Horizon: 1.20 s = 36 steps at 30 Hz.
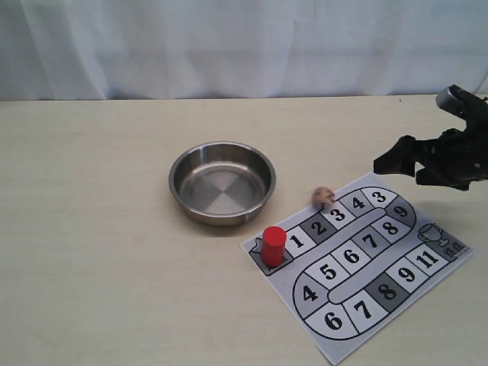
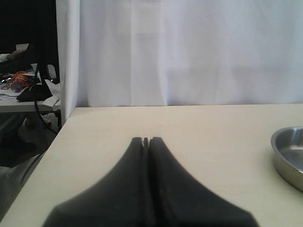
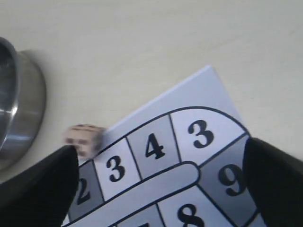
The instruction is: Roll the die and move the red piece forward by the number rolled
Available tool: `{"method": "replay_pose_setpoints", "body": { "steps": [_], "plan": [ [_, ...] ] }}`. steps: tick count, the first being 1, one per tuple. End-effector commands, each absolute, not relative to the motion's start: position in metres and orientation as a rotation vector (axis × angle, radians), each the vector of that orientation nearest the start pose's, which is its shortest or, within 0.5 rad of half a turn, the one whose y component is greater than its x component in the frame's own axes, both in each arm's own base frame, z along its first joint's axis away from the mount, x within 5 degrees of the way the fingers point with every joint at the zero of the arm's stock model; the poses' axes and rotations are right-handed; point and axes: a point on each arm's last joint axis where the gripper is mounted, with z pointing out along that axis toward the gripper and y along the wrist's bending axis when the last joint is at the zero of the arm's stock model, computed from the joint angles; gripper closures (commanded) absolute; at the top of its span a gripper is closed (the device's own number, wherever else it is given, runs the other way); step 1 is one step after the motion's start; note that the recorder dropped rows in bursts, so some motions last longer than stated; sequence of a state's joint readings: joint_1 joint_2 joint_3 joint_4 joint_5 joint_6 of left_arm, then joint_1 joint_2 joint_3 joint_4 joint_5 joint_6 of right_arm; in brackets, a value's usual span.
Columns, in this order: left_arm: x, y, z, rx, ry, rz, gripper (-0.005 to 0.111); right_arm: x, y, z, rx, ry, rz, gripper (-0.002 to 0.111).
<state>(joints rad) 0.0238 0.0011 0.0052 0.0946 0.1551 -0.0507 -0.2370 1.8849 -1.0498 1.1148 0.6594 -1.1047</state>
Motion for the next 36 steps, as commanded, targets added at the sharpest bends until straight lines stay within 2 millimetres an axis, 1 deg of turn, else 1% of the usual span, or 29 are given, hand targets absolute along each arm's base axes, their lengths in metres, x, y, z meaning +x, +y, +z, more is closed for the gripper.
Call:
{"method": "replay_pose_setpoints", "body": {
  "steps": [1,8,17,19,20,21,22,23,24,25,26,28,29,31,33,36],
  "plan": [
    [0.056,0.003,0.2,0.003,1.625,0.059,0.107,0.362,-0.044,0.156,0.006,2.522,0.521,0.02],
    [0.056,0.003,0.2,0.003,1.625,0.059,0.107,0.36,-0.047,0.153,0.009,2.558,0.481,0.02],
    [0.056,0.003,0.2,0.001,1.627,0.058,0.107,0.361,-0.049,0.153,0.005,2.556,0.445,0.02],
    [0.056,0.003,0.2,0.001,1.627,0.058,0.107,0.362,-0.046,0.154,-0.048,2.55,0.45,0.025],
    [0.056,0.003,0.2,0.001,1.627,0.058,0.107,0.362,-0.038,0.154,-0.111,2.551,0.458,0.037],
    [0.056,0.003,0.2,0.001,1.627,0.058,0.107,0.362,-0.033,0.154,-0.14,2.549,0.461,0.042],
    [0.056,0.003,0.2,0.001,1.627,0.058,0.107,0.364,-0.02,0.154,-0.221,2.543,0.46,0.052],
    [0.056,0.003,0.2,0.001,1.627,0.058,0.107,0.365,-0.012,0.155,-0.259,2.539,0.462,0.055],
    [0.056,0.003,0.2,0.001,1.627,0.058,0.107,0.367,0.004,0.157,-0.323,2.526,0.472,0.06],
    [0.056,0.003,0.2,0.001,1.627,0.058,0.107,0.369,0.01,0.159,-0.335,2.521,0.477,0.062],
    [0.056,0.003,0.2,0.001,1.627,0.058,0.107,0.37,0.026,0.161,-0.352,2.514,0.485,0.07],
    [0.056,0.003,0.2,0.001,1.627,0.058,0.107,0.374,0.046,0.165,-0.415,2.491,0.458,0.082],
    [0.056,0.003,0.2,0.001,1.627,0.058,0.107,0.375,0.055,0.167,-0.485,2.484,0.438,0.084],
    [0.056,0.003,0.2,0.001,1.627,0.058,0.107,0.376,0.072,0.172,-0.533,2.509,0.399,0.085],
    [0.056,0.003,0.2,0.001,1.627,0.058,0.107,0.379,0.083,0.178,-0.502,2.556,0.339,0.085],
    [0.056,0.003,0.2,0.003,1.625,0.059,0.107,0.381,0.091,0.185,-0.463,2.592,0.283,0.085]
  ]
}}
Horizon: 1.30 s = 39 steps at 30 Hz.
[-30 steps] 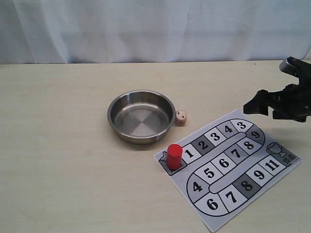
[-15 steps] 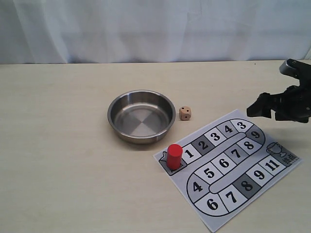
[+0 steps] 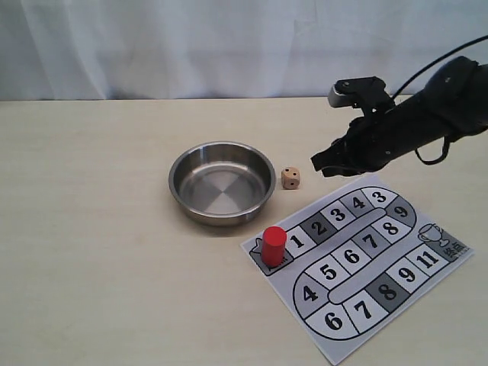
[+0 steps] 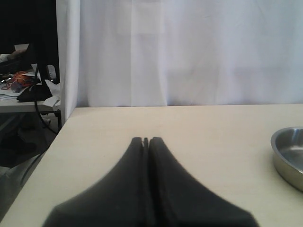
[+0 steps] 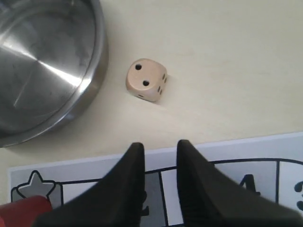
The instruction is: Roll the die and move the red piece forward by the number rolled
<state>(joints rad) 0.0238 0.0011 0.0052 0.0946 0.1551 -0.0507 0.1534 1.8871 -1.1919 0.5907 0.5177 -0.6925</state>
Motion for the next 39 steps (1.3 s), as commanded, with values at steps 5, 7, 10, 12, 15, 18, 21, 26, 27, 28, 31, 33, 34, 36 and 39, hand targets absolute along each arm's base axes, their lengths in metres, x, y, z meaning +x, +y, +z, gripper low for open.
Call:
{"method": "replay_pose_setpoints", "body": {
  "steps": [5,7,10,12,15,18,21,26,27,28,31,33,34,36,39],
  "plan": [
    [0.056,0.003,0.2,0.003,1.625,0.059,0.107,0.381,0.105,0.195,-0.495,2.616,0.241,0.085],
    [0.056,0.003,0.2,0.003,1.625,0.059,0.107,0.384,0.107,0.198,-0.481,2.618,0.255,0.085],
    [0.056,0.003,0.2,0.003,1.625,0.059,0.107,0.39,0.109,0.191,-0.445,2.664,0.276,0.085],
    [0.056,0.003,0.2,0.003,1.625,0.059,0.107,0.395,0.11,0.181,-0.437,2.693,0.28,0.085],
    [0.056,0.003,0.2,0.003,1.625,0.059,0.107,0.402,0.112,0.165,-0.441,2.718,0.277,0.089],
    [0.056,0.003,0.2,0.003,1.625,0.059,0.107,0.407,0.113,0.152,-0.493,2.723,0.262,0.103],
    [0.056,0.003,0.2,0.003,1.625,0.059,0.107,0.409,0.113,0.141,-0.51,2.72,0.257,0.104],
    [0.056,0.003,0.2,0.003,1.627,0.06,0.107,0.413,0.114,0.13,-0.493,2.713,0.251,0.104],
    [0.056,0.003,0.2,0.003,1.627,0.06,0.107,0.414,0.114,0.128,-0.481,2.706,0.262,0.104],
    [0.056,0.003,0.2,0.003,1.627,0.06,0.107,0.416,0.115,0.127,-0.469,2.695,0.273,0.104],
    [0.056,0.003,0.2,0.003,1.627,0.06,0.107,0.417,0.117,0.125,-0.434,2.687,0.303,0.104],
    [0.056,0.003,0.2,0.003,1.627,0.06,0.107,0.417,0.118,0.124,-0.459,2.678,0.318,0.104],
    [0.056,0.003,0.2,0.003,1.627,0.06,0.107,0.417,0.119,0.124,-0.466,2.676,0.325,0.104],
    [0.056,0.003,0.2,0.003,1.627,0.06,0.107,0.417,0.12,0.125,-0.46,2.676,0.338,0.104],
    [0.056,0.003,0.2,0.003,1.627,0.06,0.107,0.417,0.12,0.125,-0.454,2.676,0.343,0.104]
  ]
}}
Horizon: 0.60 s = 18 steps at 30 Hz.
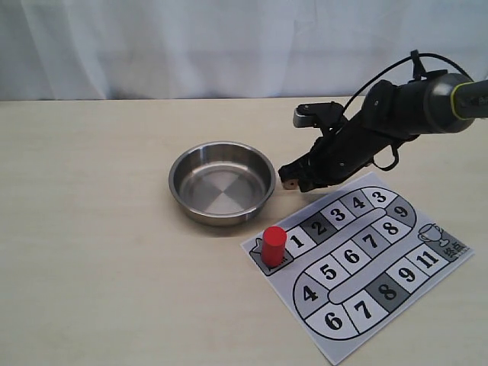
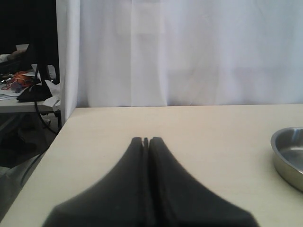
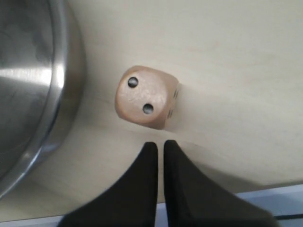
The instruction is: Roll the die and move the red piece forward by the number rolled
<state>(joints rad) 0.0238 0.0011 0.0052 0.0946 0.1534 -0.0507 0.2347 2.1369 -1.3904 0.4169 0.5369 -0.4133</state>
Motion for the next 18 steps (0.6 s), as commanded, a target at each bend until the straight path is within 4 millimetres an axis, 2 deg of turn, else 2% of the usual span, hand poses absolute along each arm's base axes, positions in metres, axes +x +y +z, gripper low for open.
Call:
{"method": "replay_pose_setpoints", "body": {
  "steps": [1,15,18],
  "plan": [
    [0.0563,0.0026,0.2002,0.003,1.627,0.06,0.107,0.4167,0.1198,0.1246,-0.454,2.676,0.343,0.104],
    [0.0563,0.0025,0.2004,0.003,1.625,0.059,0.107,0.4137,0.1195,0.1233,-0.466,2.709,0.359,0.104],
    [0.0563,0.0025,0.2004,0.003,1.625,0.059,0.107,0.4101,0.12,0.129,-0.482,2.729,0.378,0.104]
  ]
}}
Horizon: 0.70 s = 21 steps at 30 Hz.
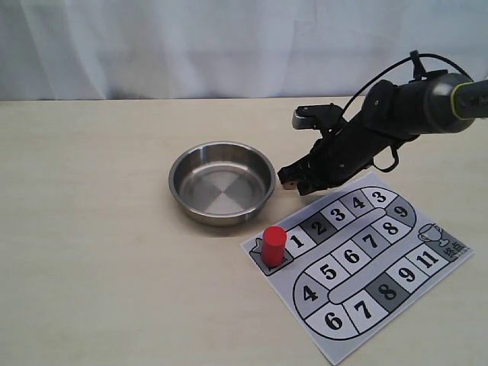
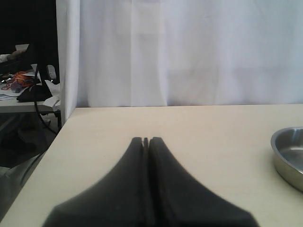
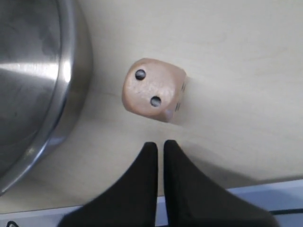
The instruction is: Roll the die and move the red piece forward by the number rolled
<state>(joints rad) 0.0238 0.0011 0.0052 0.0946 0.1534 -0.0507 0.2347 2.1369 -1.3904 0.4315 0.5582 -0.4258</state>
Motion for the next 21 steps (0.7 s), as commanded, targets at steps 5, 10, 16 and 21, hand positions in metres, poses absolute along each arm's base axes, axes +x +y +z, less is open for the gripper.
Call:
{"method": "replay_pose_setpoints", "body": {
  "steps": [5,10,16,21],
  "plan": [
    [0.056,0.003,0.2,0.003,1.625,0.059,0.107,0.4,0.12,0.148,-0.526,2.739,0.401,0.104],
    [0.056,0.003,0.2,0.003,1.625,0.059,0.107,0.367,0.114,0.181,-0.671,2.688,0.39,0.104],
    [0.056,0.003,0.2,0.003,1.625,0.059,0.107,0.313,0.115,0.204,-0.841,2.684,0.571,0.096],
    [0.056,0.003,0.2,0.003,1.627,0.06,0.107,0.301,0.146,0.203,-0.993,2.632,0.551,0.049]
  ]
}}
